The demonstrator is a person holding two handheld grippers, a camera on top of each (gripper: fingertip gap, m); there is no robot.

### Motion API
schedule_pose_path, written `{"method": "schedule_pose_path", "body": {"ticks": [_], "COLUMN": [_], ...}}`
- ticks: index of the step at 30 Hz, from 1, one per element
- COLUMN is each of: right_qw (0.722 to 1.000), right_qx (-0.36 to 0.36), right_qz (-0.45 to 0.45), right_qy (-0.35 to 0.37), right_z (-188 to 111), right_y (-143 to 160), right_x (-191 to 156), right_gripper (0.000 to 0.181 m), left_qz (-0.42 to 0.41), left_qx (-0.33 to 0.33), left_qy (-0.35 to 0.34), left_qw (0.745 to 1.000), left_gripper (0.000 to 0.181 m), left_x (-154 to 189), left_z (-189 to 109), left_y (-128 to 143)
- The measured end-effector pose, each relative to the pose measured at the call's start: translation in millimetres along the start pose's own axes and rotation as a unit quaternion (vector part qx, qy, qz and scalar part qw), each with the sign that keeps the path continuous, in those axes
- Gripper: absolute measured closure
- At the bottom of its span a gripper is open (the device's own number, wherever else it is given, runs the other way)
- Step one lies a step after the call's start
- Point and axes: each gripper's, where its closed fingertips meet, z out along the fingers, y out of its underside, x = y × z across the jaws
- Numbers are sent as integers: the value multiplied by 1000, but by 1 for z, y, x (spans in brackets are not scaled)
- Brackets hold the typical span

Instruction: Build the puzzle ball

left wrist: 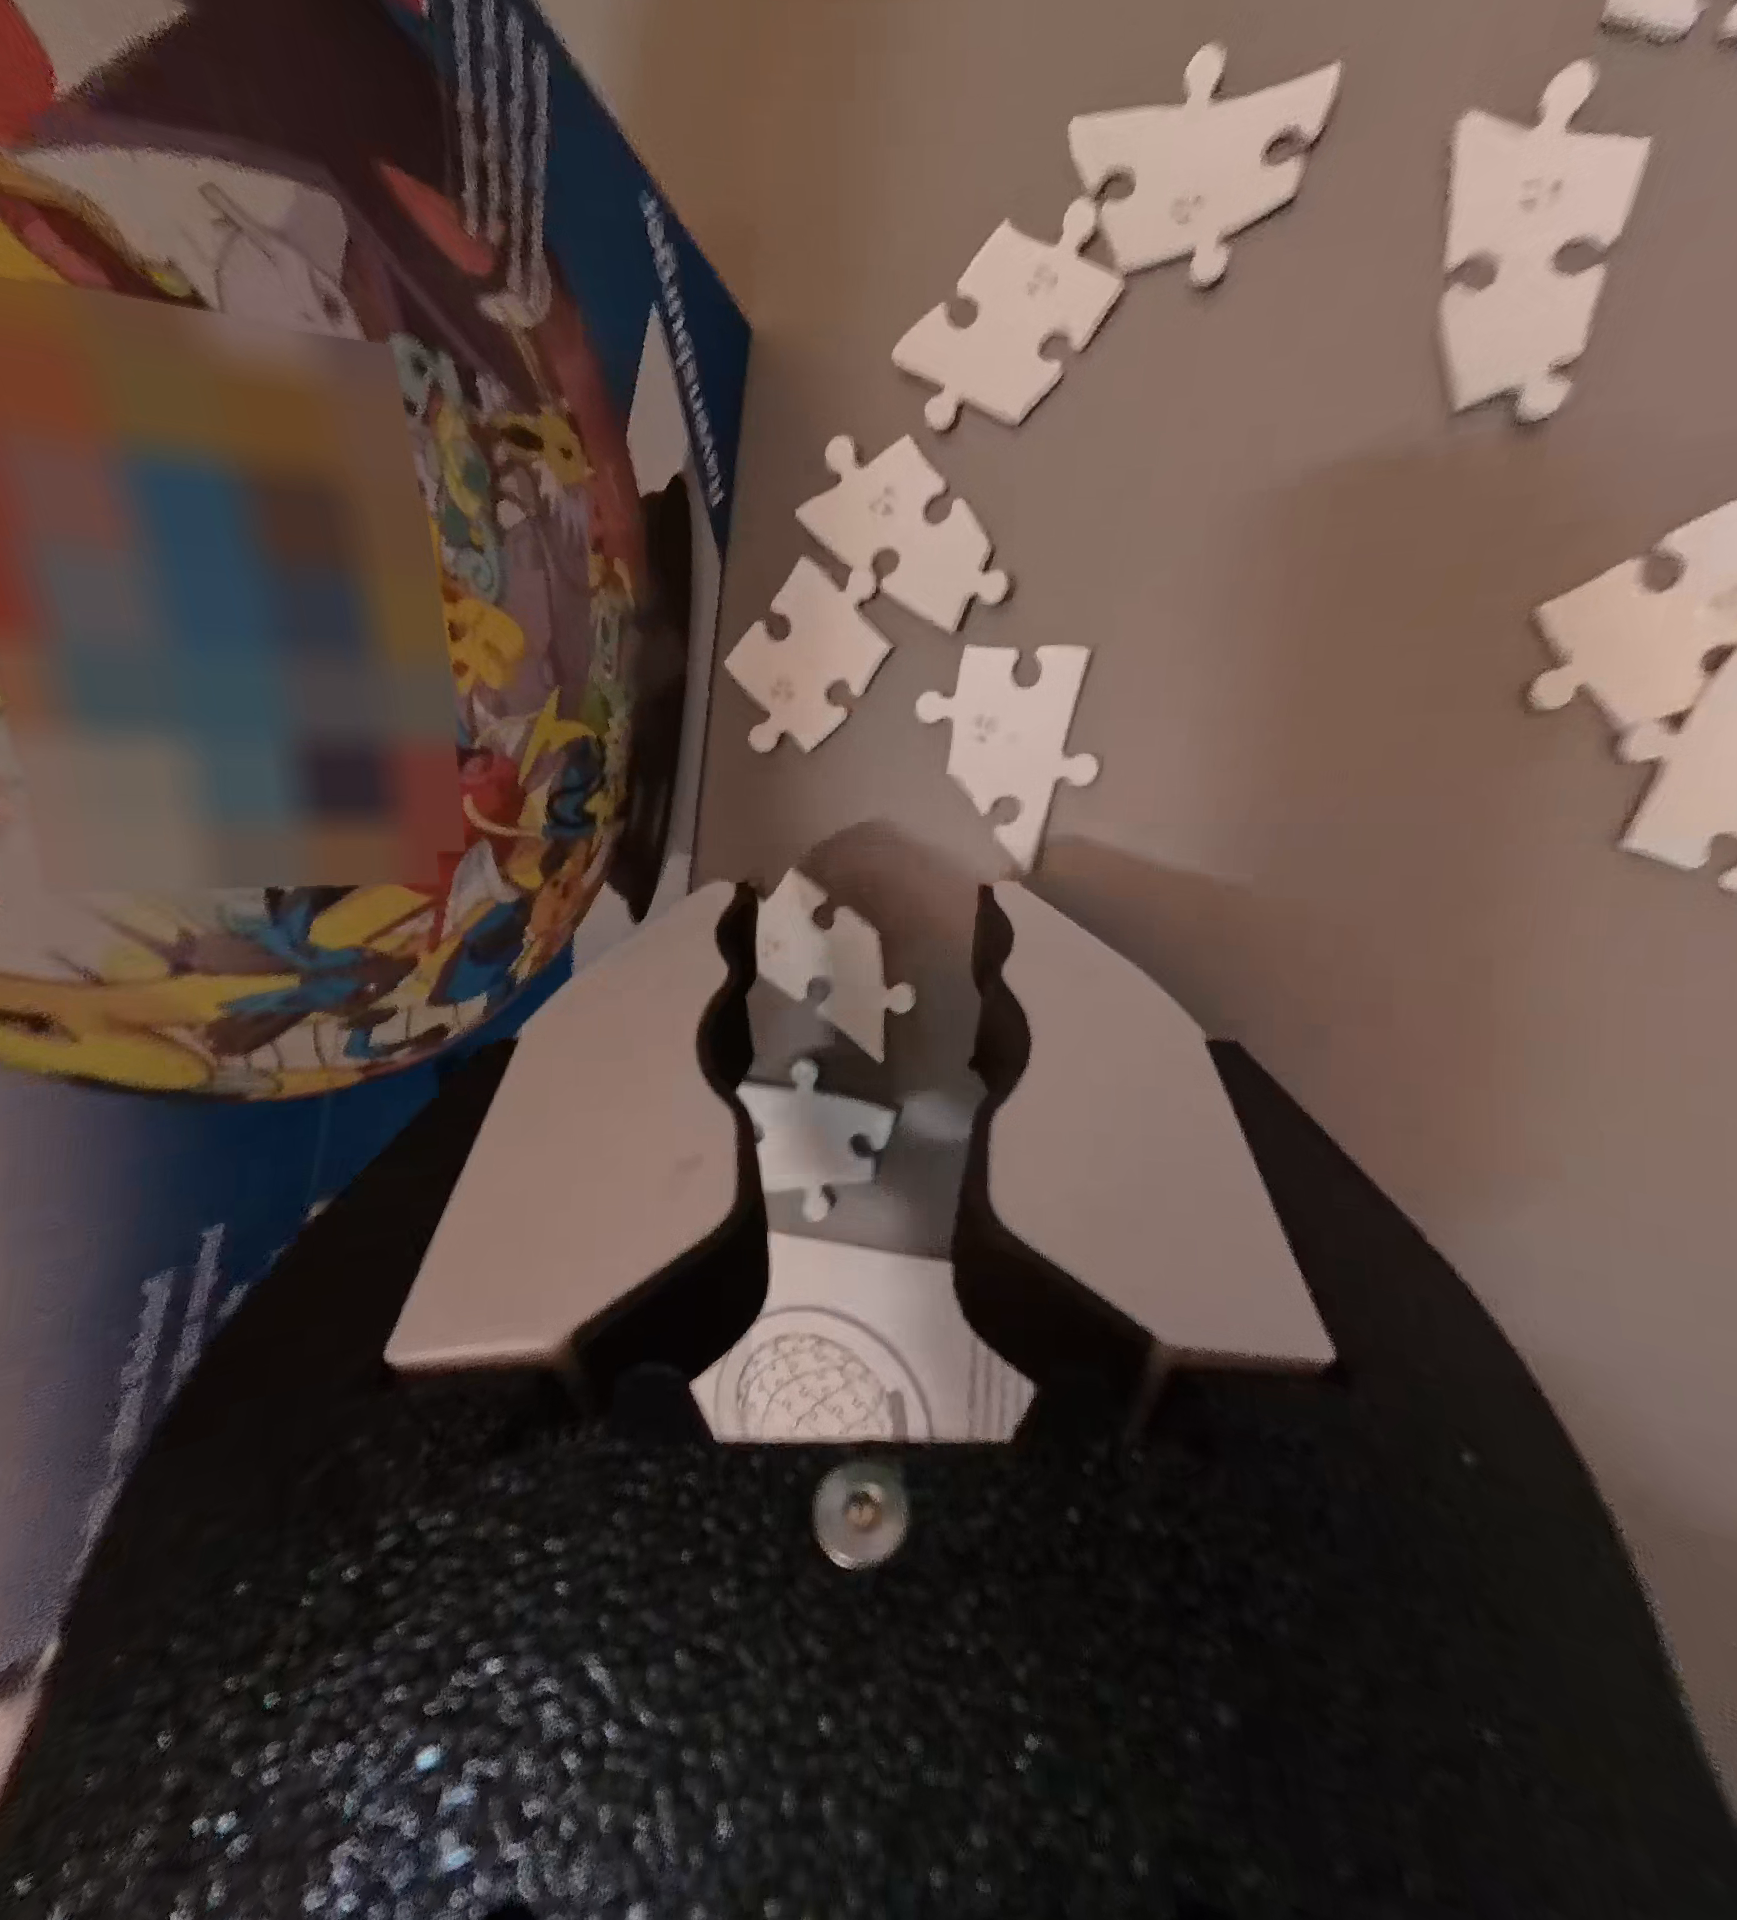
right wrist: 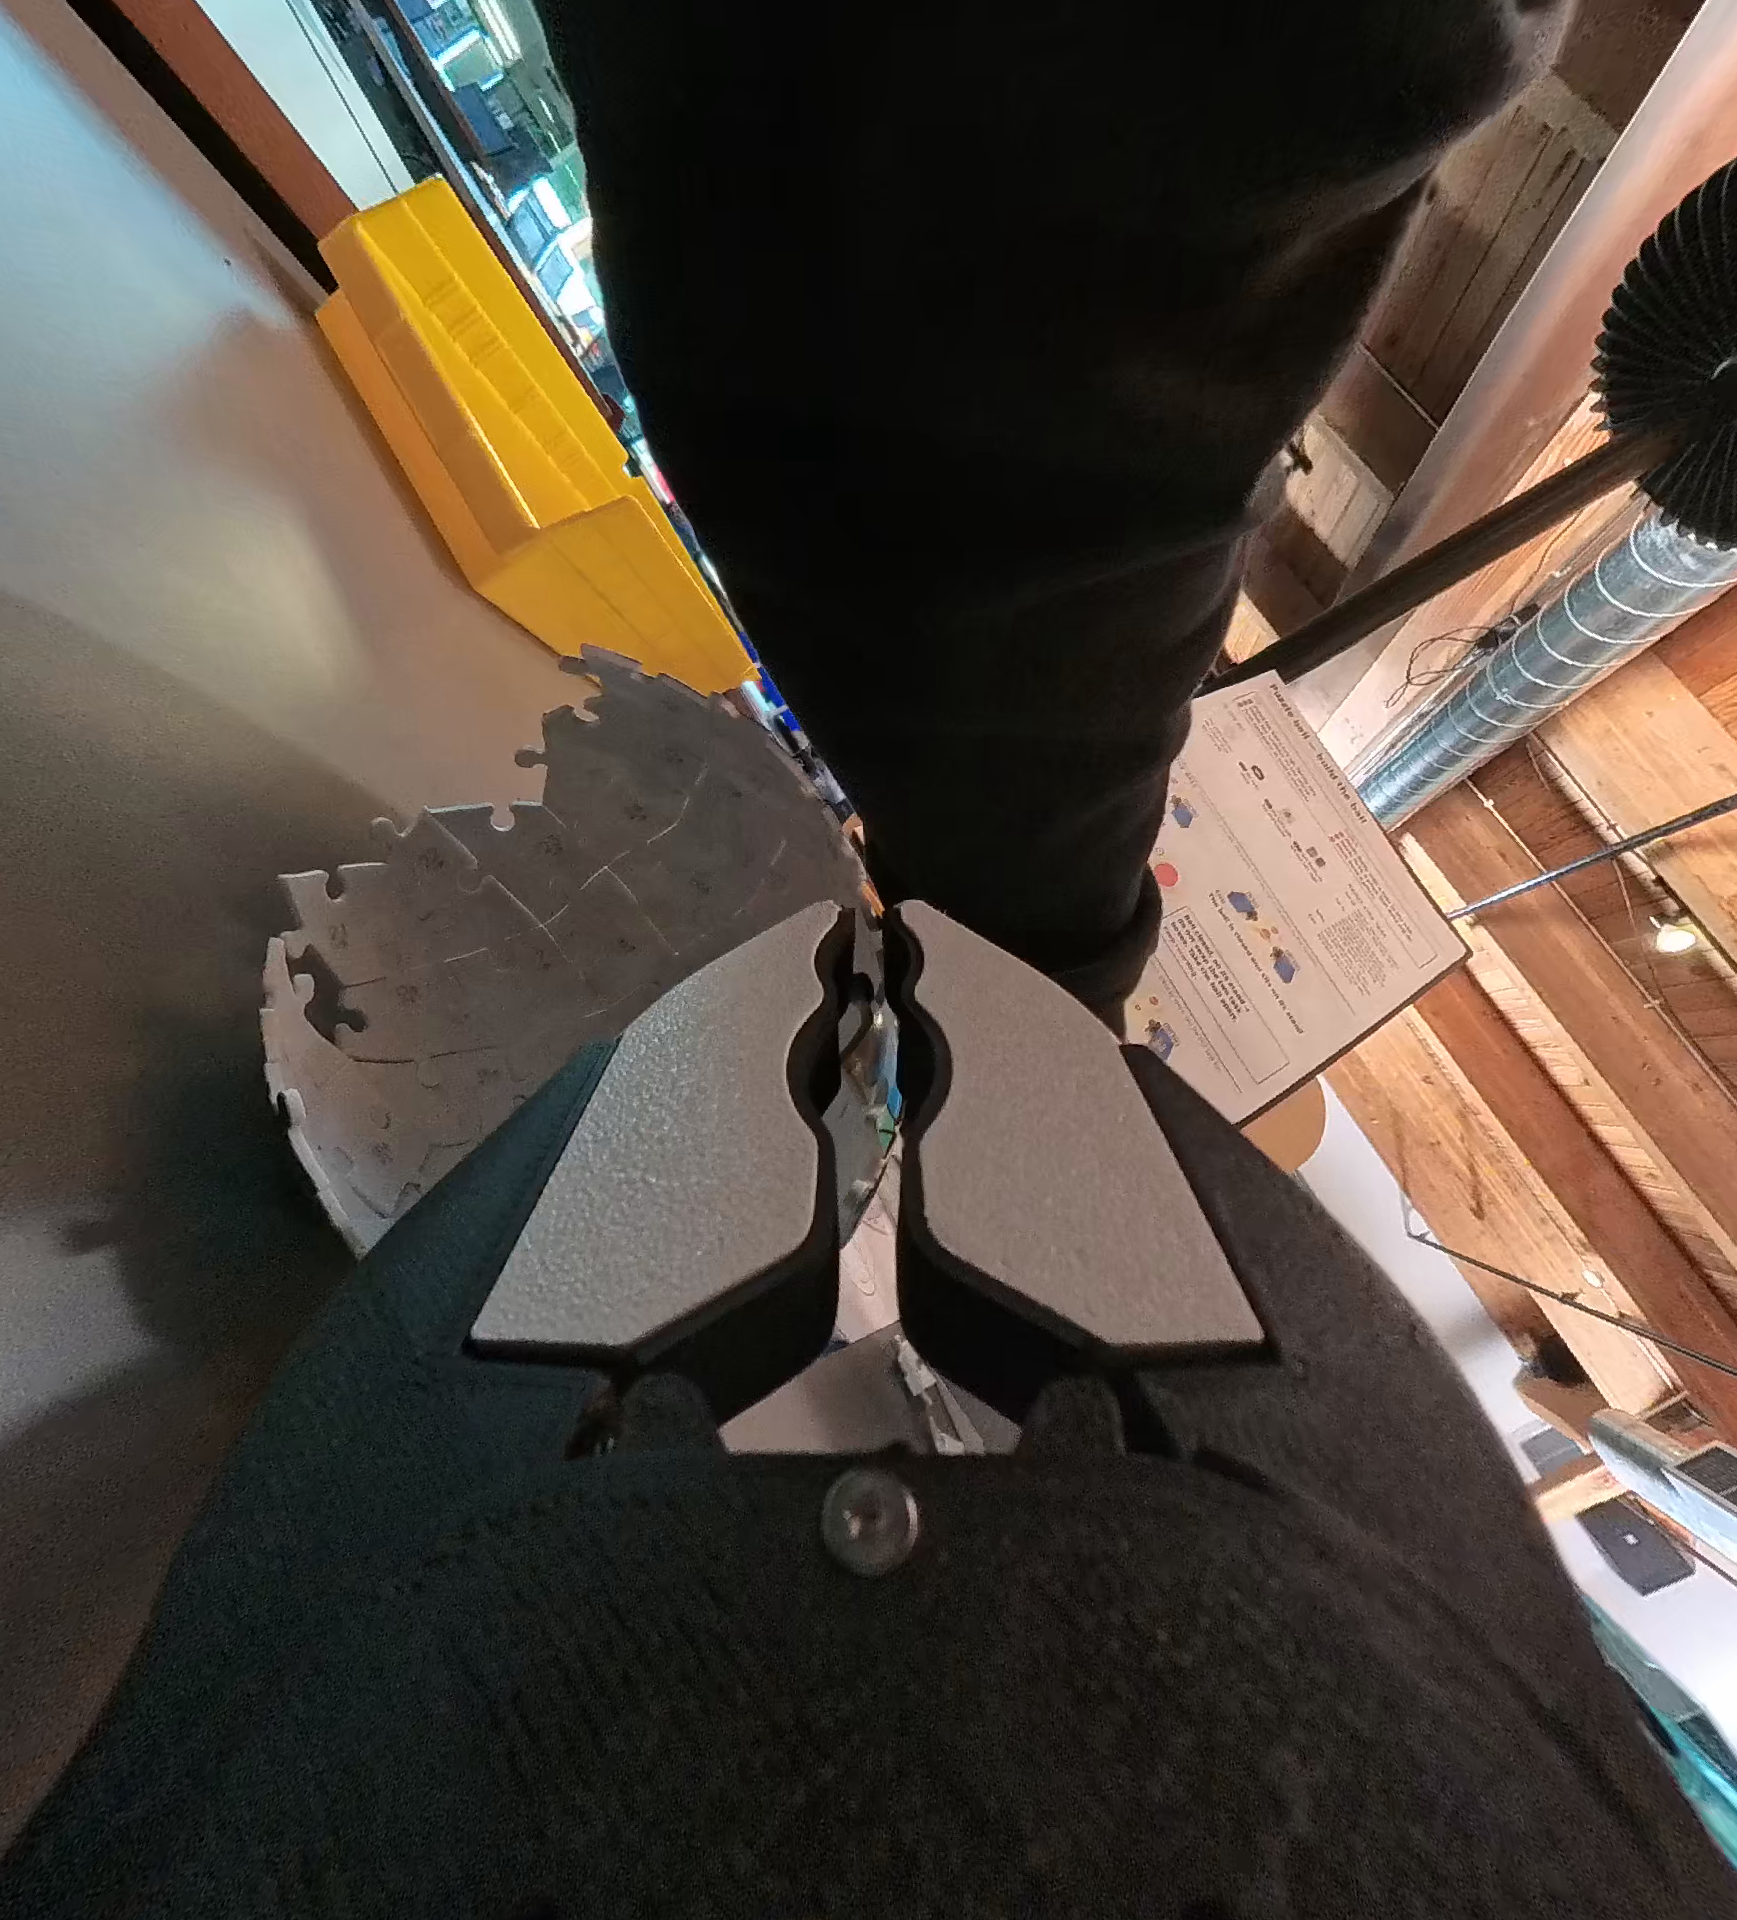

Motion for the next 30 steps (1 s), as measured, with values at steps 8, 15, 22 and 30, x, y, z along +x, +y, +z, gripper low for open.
{"method": "schedule_pose_path", "body": {"ticks": [8,15,22,30], "right_qw": [1000,1000,1000,1000], "right_qx": [1,1,1,1], "right_qz": [7,10,13,16], "right_qy": [0,-1,-1,-2], "right_z": [0,0,0,0], "right_y": [0,1,1,1], "right_x": [0,1,1,1], "right_gripper": [176,176,176,176], "left_qz": [41,73,86,99], "left_qx": [5,2,4,-5], "left_qy": [32,25,26,38], "left_qw": [999,997,996,994], "left_gripper": [142,143,144,147], "left_x": [20,21,25,38], "left_z": [9,14,15,25], "left_y": [-25,-46,-61,-77]}}
